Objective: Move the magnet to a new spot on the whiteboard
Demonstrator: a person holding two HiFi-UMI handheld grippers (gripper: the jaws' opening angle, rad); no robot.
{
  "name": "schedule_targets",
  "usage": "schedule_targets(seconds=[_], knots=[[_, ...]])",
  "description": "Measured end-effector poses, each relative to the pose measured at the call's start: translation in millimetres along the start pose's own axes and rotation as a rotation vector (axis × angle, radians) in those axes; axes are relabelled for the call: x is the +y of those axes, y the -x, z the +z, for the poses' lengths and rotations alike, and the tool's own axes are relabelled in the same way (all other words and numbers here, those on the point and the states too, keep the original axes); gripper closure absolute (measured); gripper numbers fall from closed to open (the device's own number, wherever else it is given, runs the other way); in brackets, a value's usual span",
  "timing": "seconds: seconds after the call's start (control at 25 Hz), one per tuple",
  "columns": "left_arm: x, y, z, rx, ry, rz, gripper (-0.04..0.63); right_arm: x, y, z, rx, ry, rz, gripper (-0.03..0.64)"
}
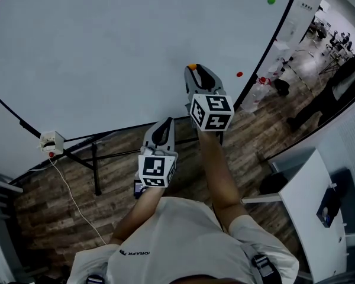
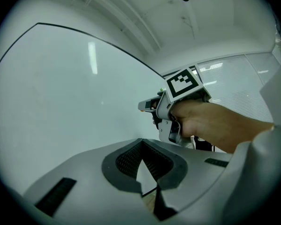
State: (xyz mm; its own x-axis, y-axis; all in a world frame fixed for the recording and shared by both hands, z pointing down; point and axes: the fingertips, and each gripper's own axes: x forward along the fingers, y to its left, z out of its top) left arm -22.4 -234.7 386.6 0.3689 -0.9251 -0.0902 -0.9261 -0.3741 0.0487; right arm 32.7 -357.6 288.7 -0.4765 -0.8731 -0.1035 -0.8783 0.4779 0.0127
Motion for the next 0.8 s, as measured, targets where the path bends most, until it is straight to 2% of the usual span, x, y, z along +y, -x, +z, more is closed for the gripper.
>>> schedule_targets(seconds=[0.8], knots=[[5, 2, 0, -0.010, -0.005, 0.007, 0.592, -10, -34, 3, 0.005, 0.042, -0.021, 0.486]])
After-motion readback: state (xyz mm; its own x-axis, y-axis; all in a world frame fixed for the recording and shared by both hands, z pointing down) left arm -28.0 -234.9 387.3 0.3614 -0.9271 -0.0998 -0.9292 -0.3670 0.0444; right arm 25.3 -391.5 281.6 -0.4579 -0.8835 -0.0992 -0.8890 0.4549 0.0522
